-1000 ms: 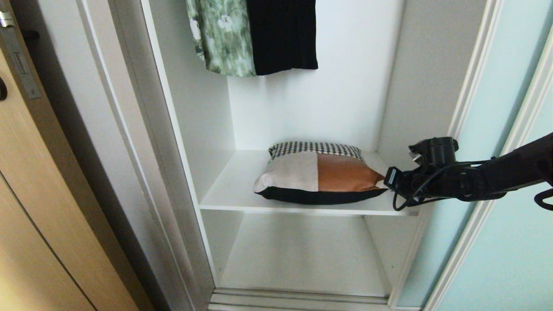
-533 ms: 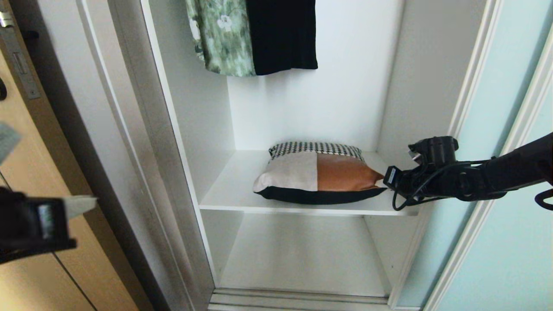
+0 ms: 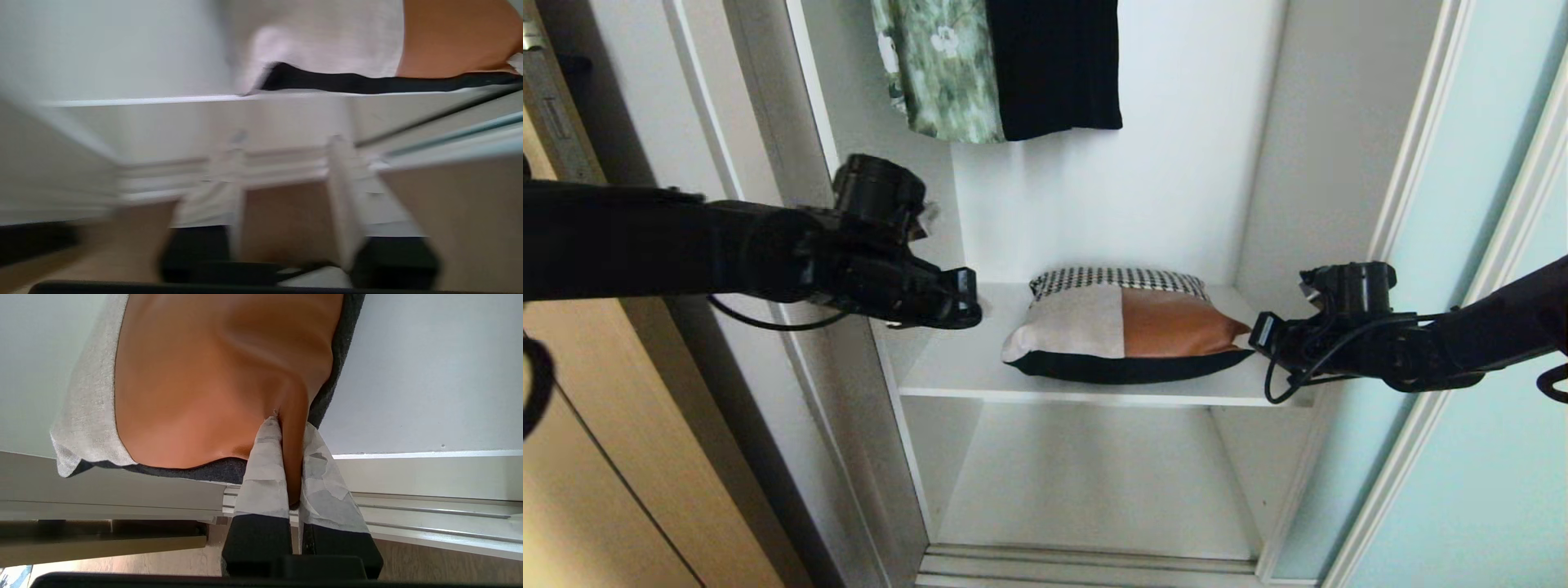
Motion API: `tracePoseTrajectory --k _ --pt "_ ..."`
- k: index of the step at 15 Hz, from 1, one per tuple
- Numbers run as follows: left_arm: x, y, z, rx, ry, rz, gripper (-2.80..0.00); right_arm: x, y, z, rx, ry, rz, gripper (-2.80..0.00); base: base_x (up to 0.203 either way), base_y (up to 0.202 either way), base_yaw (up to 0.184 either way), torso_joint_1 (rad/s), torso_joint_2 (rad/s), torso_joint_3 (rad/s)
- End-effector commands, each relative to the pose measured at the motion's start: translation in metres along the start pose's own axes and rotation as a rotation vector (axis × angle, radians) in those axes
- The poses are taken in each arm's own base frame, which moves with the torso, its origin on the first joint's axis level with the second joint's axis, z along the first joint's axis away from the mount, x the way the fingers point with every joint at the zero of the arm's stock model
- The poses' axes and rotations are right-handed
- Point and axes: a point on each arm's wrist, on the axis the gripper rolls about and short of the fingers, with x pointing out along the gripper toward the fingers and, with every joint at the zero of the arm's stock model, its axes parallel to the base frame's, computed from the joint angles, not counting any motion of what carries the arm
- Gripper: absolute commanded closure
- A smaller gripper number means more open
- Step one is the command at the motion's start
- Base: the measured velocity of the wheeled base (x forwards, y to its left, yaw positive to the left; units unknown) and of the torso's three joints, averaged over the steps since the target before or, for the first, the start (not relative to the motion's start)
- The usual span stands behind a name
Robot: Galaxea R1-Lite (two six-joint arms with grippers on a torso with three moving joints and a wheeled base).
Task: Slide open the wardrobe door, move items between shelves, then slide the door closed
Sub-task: Place the pillow on the lower shelf
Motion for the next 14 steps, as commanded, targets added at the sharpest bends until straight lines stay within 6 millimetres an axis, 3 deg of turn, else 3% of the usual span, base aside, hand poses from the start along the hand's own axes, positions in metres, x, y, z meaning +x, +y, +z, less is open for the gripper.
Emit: tracePoseTrajectory --k 1,4,9,11,14 --pt "0.088 0.004 -0.018 -0.061 0.139 -0.005 -2.8 0.006 -0.009 -0.005 0.007 0.002 -0.005 0.0 0.0 0.0 0.0 0.0 0.0 0.0" --pt "0.14 0.018 -0.037 -0.125 0.213 0.005 -2.8 0.014 -0.018 -0.016 -0.001 -0.023 0.011 0.0 0.0 0.0 0.0 0.0 0.0 0.0" --pt "0.18 0.045 -0.052 -0.143 0.14 -0.002 -2.8 0.015 -0.022 -0.015 0.002 -0.017 0.035 0.0 0.0 0.0 0.0 0.0 0.0 0.0" --pt "0.183 0.048 -0.045 -0.134 0.065 -0.031 -2.8 0.014 -0.024 -0.014 0.006 -0.016 0.036 0.0 0.0 0.0 0.0 0.0 0.0 0.0" --pt "0.169 0.037 -0.019 -0.096 -0.069 -0.133 -2.8 0.016 -0.026 -0.016 0.008 -0.012 0.033 0.0 0.0 0.0 0.0 0.0 0.0 0.0"
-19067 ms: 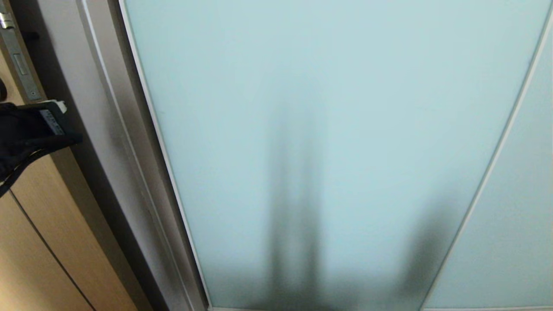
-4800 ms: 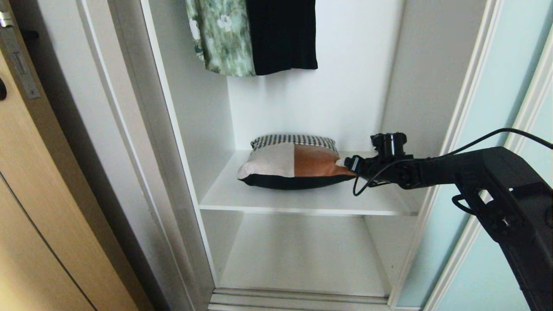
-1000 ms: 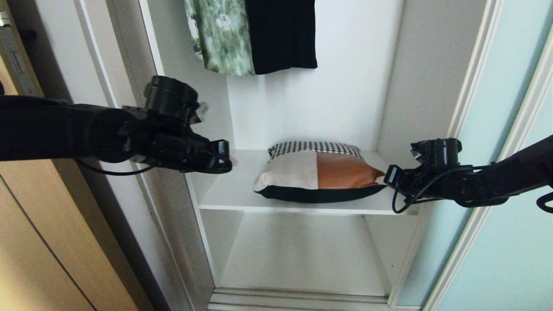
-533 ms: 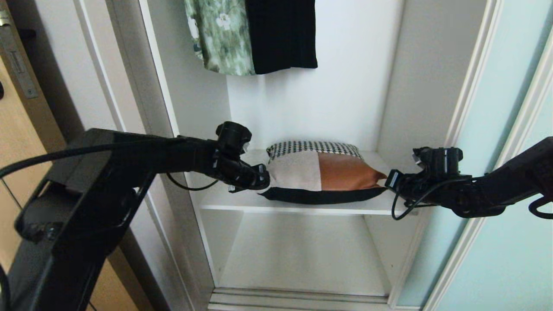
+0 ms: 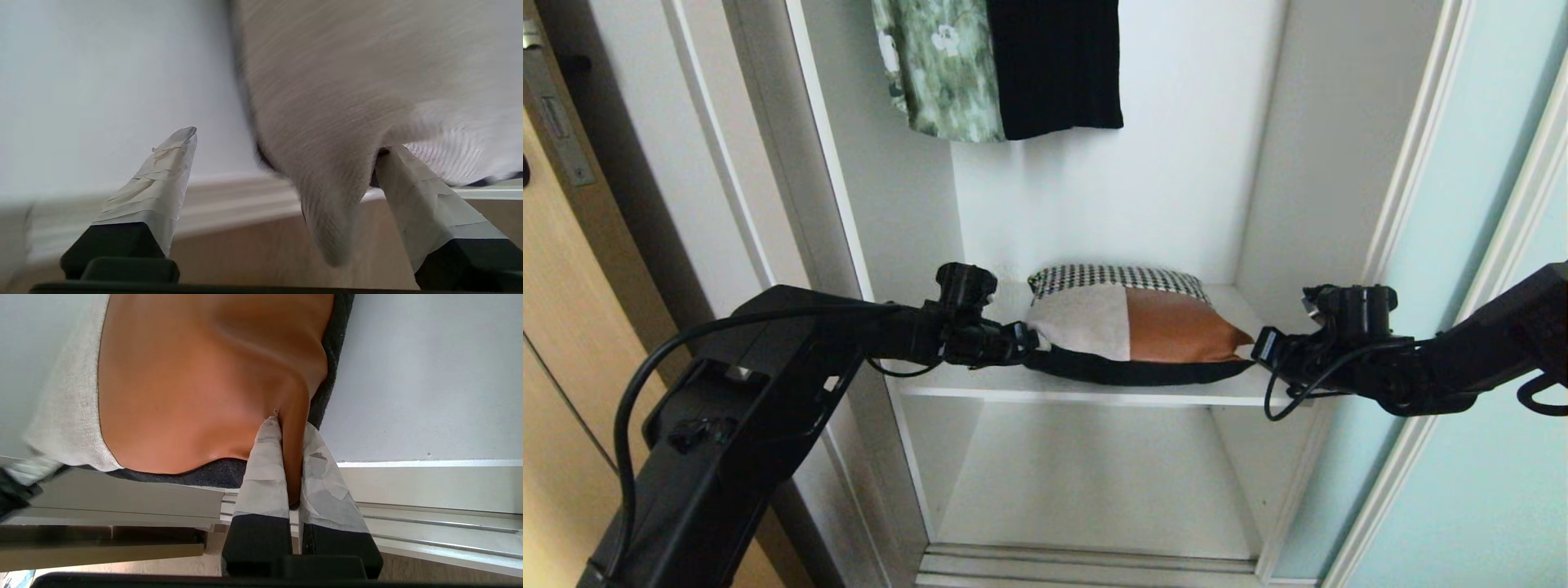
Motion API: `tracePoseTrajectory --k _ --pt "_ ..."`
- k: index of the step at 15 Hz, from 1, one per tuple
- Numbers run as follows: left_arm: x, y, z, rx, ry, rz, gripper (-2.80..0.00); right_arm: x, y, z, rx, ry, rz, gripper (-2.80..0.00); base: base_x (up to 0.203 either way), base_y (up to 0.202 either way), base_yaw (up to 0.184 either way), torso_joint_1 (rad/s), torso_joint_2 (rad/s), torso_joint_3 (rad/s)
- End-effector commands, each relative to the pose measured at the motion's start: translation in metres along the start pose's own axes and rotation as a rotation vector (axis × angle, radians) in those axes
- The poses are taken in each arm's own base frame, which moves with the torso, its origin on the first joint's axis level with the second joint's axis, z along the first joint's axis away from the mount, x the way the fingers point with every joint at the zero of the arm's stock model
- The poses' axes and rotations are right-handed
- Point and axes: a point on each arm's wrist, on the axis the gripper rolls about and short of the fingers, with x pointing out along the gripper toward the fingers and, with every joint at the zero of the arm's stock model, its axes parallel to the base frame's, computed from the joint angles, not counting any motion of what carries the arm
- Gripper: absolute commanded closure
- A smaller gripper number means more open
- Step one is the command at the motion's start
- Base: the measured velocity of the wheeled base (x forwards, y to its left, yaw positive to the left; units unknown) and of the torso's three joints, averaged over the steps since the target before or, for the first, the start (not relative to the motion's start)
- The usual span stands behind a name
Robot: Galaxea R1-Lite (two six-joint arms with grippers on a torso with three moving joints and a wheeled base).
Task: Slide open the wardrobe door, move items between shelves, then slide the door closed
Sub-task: Place the pillow on the lower shelf
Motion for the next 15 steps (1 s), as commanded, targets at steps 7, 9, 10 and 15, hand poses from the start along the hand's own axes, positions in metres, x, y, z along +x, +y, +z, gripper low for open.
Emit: tracePoseTrajectory --k 7,9,10,15 --pt "-0.023 -0.017 0.02 0.077 -0.077 -0.126 -2.8 0.004 -0.005 -0.003 0.012 0.015 0.002 0.0 0.0 0.0 0.0 0.0 0.0 0.0" --pt "-0.03 -0.016 0.011 0.072 -0.037 -0.144 -2.8 0.003 -0.007 -0.002 0.014 0.013 0.001 0.0 0.0 0.0 0.0 0.0 0.0 0.0" --pt "-0.027 -0.015 0.01 0.071 -0.049 -0.175 -2.8 0.001 -0.006 -0.001 0.014 0.012 0.002 0.0 0.0 0.0 0.0 0.0 0.0 0.0" --pt "-0.016 -0.006 0.016 0.066 -0.077 -0.182 -2.8 0.001 -0.008 0.001 0.016 0.012 0.008 0.0 0.0 0.0 0.0 0.0 0.0 0.0"
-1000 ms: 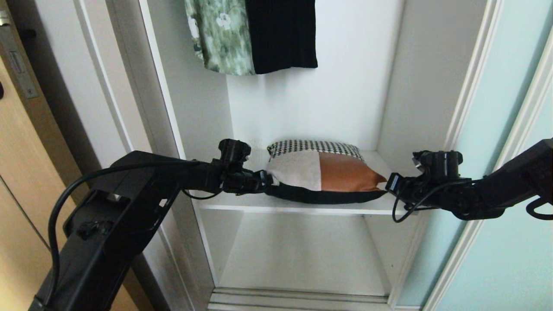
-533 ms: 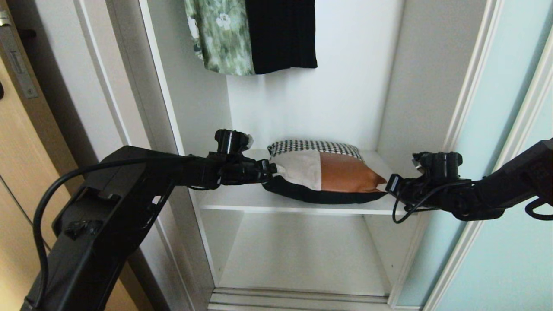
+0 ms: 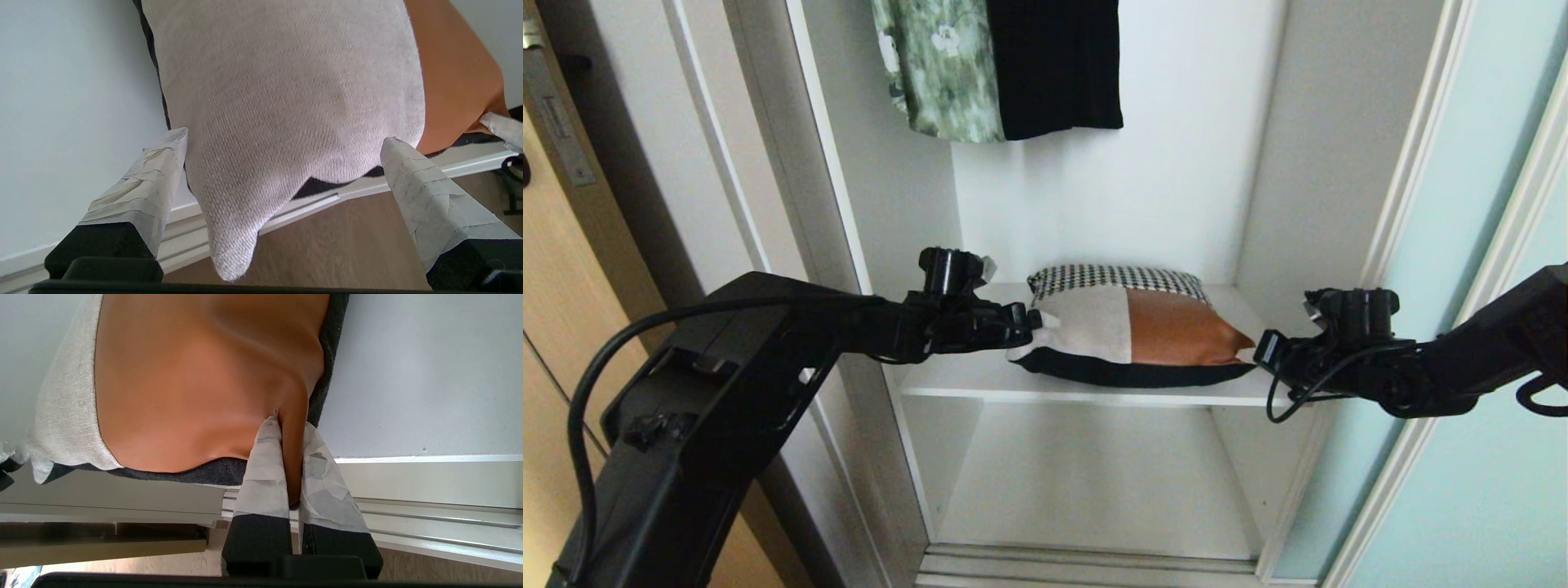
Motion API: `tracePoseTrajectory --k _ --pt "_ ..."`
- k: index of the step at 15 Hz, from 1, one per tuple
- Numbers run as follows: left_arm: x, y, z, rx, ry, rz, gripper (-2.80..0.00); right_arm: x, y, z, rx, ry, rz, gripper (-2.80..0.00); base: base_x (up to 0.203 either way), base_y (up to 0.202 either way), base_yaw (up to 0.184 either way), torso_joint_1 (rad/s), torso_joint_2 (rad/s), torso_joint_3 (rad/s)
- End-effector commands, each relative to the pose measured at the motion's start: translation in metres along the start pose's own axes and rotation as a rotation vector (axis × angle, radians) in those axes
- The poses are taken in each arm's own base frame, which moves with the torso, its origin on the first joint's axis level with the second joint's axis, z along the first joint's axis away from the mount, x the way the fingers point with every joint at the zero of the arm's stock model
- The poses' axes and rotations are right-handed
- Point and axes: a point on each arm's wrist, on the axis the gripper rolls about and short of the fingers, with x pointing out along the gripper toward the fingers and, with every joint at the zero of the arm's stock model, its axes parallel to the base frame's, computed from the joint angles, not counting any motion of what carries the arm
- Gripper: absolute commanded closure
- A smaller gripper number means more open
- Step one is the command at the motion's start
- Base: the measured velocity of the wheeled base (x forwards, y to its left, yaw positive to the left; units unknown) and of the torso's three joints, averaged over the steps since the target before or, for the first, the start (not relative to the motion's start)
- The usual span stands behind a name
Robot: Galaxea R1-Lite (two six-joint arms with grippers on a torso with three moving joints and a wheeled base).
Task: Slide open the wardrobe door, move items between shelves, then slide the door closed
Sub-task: Place the pillow on the lower shelf
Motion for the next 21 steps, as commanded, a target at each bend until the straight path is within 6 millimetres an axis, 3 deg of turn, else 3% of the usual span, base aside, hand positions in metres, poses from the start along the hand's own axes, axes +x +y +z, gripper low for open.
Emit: tracePoseTrajectory --k 1,8,9,17,21 --pt "0.007 0.004 -0.001 -0.003 -0.002 -0.002 -2.8 0.0 0.0 0.001 0.003 -0.002 0.005 0.0 0.0 0.0 0.0 0.0 0.0 0.0" --pt "0.022 0.025 -0.021 -0.03 0.043 0.03 -2.8 -0.001 -0.001 0.003 0.004 -0.008 0.004 0.0 0.0 0.0 0.0 0.0 0.0 0.0" --pt "0.021 0.026 -0.021 -0.031 0.04 0.032 0.0 0.0 -0.002 0.002 0.005 -0.007 0.003 0.0 0.0 0.0 0.0 0.0 0.0 0.0" --pt "0.019 0.029 -0.011 -0.039 -0.004 0.062 0.0 -0.001 -0.002 0.0 0.006 0.009 0.012 0.0 0.0 0.0 0.0 0.0 0.0 0.0" --pt "0.002 0.018 -0.006 -0.076 -0.001 0.066 0.0 -0.019 0.009 0.002 -0.007 -0.002 0.03 0.0 0.0 0.0 0.0 0.0 0.0 0.0"
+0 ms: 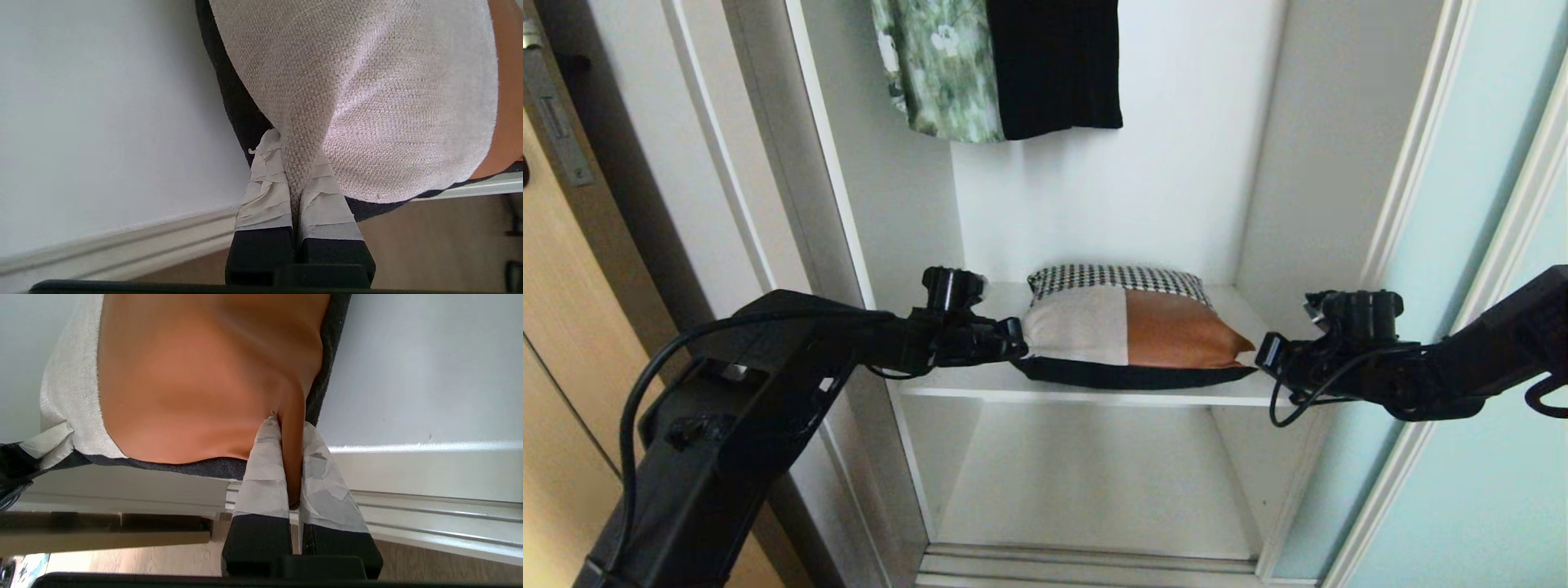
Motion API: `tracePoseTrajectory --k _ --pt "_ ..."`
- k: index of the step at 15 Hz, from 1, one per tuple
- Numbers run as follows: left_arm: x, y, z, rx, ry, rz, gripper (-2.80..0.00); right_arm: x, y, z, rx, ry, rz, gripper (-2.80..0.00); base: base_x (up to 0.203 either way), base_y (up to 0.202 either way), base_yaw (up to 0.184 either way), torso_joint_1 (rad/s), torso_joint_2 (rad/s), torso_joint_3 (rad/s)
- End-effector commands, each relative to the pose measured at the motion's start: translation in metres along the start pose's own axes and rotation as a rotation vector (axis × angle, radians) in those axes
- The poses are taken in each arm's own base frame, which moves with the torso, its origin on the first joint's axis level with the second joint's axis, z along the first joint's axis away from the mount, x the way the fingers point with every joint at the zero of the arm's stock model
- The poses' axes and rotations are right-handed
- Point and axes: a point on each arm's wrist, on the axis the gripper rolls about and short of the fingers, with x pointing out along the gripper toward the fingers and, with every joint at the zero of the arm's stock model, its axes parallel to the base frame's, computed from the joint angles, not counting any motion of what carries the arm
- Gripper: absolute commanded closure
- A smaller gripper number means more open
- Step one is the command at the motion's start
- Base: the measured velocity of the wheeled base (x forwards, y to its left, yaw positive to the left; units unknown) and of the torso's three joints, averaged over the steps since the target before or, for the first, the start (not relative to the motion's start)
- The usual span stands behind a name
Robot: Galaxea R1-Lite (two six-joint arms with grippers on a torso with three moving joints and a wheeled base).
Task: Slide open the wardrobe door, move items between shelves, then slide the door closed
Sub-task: Place the pillow on the lower shelf
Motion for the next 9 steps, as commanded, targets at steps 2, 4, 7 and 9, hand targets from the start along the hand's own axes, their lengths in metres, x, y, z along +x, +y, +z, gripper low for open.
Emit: tracePoseTrajectory --k 2,4,7,9 --pt "-0.032 -0.022 0.014 0.012 -0.038 0.021 0.0 -0.027 0.021 0.004 -0.027 -0.028 0.058 0.0 0.0 0.0 0.0 0.0 0.0 0.0" --pt "-0.051 -0.04 0.015 0.041 -0.06 0.07 0.0 -0.046 0.036 0.001 -0.044 -0.037 0.087 0.0 0.0 0.0 0.0 0.0 0.0 0.0" --pt "-0.081 -0.058 0.004 0.065 -0.056 0.096 0.0 -0.079 0.058 -0.01 -0.064 -0.033 0.12 0.0 0.0 0.0 0.0 0.0 0.0 0.0" --pt "-0.102 -0.071 -0.006 0.082 -0.073 0.077 0.0 -0.099 0.069 -0.017 -0.077 -0.032 0.141 0.0 0.0 0.0 0.0 0.0 0.0 0.0"
